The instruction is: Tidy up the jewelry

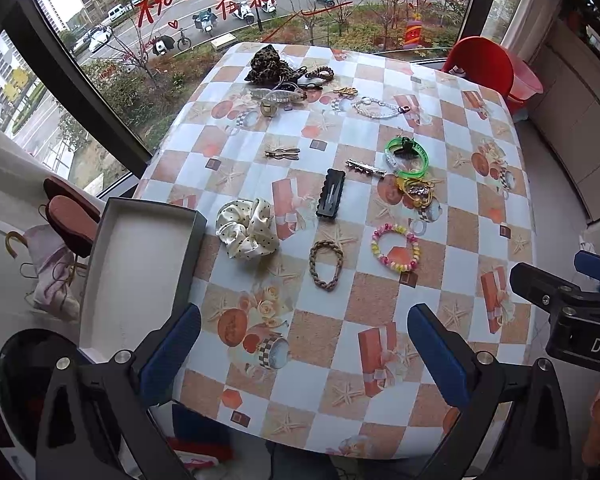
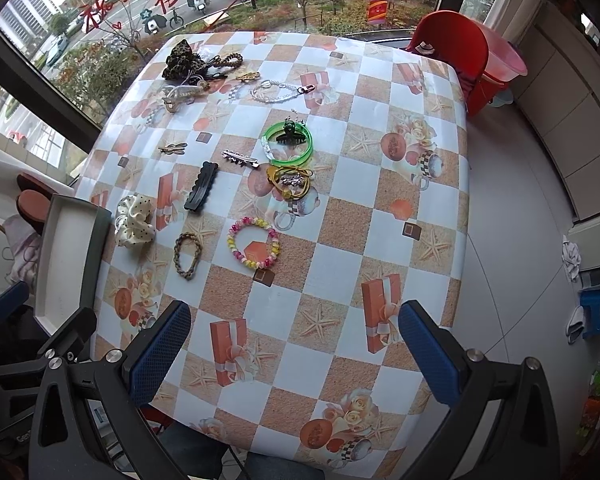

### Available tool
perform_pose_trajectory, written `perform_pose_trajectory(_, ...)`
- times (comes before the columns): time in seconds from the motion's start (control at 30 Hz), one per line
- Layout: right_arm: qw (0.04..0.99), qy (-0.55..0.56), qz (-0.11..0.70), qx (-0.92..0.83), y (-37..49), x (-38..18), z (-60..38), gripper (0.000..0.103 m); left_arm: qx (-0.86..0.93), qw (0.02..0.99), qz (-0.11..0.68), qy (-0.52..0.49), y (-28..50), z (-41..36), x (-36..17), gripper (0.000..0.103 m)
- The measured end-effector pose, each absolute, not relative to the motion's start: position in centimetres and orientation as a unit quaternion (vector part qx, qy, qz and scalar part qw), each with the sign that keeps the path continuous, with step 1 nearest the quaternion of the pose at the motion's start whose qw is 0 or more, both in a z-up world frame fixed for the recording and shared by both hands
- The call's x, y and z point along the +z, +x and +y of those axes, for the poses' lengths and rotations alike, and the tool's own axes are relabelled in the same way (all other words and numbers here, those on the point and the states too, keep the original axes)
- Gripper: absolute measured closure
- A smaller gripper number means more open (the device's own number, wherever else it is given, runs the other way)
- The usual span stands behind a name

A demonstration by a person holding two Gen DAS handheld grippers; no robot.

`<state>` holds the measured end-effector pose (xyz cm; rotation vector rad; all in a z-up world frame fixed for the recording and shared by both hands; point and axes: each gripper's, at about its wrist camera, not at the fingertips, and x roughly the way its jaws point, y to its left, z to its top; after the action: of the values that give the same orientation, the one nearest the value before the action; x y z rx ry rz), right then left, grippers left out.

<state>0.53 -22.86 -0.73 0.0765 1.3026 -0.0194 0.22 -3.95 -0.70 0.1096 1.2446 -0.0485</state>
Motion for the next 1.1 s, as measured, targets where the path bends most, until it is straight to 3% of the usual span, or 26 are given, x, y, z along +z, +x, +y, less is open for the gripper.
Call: perform_pose_trajectory(1.1, 0.792, 0.035, 0.609, -0.009, 0.61, -0.87, -22.71, 0.000, -0.023, 0.810, 0.584, 0.050, 0.31, -3.56, -0.81, 0.000)
